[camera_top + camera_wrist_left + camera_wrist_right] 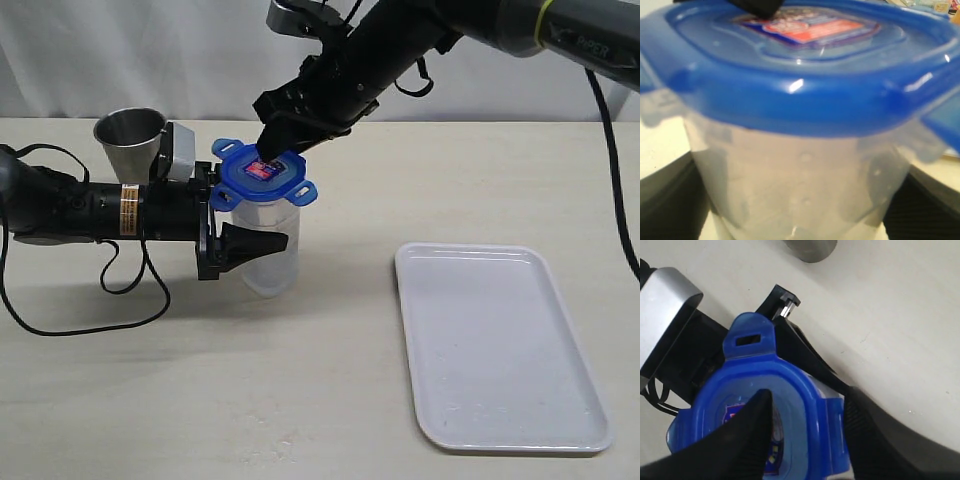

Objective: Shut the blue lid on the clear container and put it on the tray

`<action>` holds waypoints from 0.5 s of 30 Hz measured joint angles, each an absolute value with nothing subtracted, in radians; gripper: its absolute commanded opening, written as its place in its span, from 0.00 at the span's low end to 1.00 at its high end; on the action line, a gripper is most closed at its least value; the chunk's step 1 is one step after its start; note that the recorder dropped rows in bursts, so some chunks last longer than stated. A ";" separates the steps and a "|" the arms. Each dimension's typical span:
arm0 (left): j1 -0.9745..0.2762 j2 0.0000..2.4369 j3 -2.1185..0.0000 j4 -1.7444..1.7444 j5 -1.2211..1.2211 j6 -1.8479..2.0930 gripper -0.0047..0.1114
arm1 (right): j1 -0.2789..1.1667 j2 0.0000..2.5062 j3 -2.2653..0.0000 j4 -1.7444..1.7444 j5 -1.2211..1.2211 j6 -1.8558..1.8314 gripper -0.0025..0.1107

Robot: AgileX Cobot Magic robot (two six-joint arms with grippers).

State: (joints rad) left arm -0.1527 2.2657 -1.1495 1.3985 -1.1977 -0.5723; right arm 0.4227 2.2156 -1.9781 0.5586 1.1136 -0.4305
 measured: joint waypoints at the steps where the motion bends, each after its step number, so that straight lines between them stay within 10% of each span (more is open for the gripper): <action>1: -0.153 2.266 -1.149 1.399 -1.198 -0.572 0.04 | 0.423 2.216 -1.976 0.569 1.114 -0.439 0.39; 15: -0.148 2.266 -1.149 1.410 -1.198 -0.572 0.04 | 0.425 2.216 -1.953 0.574 1.104 -0.444 0.51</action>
